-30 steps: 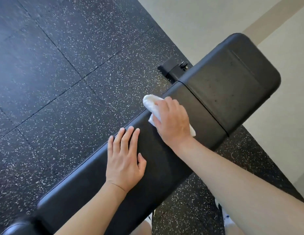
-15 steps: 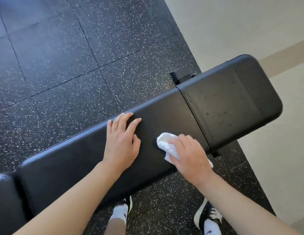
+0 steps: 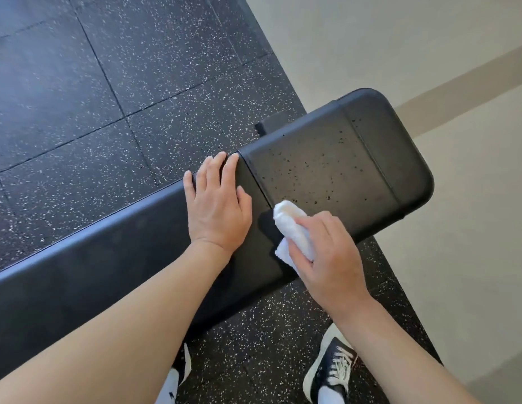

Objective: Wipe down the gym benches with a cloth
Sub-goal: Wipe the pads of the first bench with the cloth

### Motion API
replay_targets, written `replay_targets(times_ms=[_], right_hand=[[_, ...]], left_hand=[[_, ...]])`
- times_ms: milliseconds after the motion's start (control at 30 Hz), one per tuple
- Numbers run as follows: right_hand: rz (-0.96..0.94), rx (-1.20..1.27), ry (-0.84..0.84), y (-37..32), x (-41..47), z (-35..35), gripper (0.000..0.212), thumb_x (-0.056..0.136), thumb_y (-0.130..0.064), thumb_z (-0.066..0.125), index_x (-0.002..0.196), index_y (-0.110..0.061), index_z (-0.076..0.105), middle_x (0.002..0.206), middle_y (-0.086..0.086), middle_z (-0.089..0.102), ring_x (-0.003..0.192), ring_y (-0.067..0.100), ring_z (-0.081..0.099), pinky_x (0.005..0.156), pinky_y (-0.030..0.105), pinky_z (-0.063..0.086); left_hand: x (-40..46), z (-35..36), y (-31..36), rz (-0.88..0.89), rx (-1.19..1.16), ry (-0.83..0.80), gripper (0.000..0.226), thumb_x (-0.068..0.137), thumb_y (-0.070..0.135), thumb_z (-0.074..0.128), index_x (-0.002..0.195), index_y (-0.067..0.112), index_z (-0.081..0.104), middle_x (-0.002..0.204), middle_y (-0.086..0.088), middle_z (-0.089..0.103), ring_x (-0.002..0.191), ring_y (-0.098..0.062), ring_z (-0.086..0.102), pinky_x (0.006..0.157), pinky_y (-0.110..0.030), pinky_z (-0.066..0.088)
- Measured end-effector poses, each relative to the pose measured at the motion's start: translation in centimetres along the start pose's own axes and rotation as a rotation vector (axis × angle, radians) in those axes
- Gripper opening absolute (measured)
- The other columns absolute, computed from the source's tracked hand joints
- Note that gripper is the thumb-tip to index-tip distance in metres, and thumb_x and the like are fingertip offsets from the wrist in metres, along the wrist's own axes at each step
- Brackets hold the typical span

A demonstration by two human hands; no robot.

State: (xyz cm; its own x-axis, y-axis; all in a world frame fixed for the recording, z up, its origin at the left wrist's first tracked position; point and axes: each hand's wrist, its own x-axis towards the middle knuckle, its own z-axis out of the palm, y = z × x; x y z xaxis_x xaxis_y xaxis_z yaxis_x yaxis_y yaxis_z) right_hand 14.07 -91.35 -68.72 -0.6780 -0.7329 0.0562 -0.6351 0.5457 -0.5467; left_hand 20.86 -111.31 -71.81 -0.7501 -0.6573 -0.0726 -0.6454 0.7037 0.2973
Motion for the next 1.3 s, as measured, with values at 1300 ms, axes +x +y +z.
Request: replay_targets(times_ms=[1300], right_hand=[[-0.04,-0.02,0.127,-3.2,16.5,7.1,0.015,0.082,-0.019,0.073,0.091,-0.01,0.064,0.091,0.006,0.06,0.08,0.028,0.056,0.065,0.042,0.046]], left_hand=[[0.5,1.6,-0.3,-0.003,0.069,0.076,0.062,0.094,0.03,0.039,0.152,0.01,0.044,0.157,-0.009,0.045,0.144,-0.034,0.041,0.124,-0.056,0.023]])
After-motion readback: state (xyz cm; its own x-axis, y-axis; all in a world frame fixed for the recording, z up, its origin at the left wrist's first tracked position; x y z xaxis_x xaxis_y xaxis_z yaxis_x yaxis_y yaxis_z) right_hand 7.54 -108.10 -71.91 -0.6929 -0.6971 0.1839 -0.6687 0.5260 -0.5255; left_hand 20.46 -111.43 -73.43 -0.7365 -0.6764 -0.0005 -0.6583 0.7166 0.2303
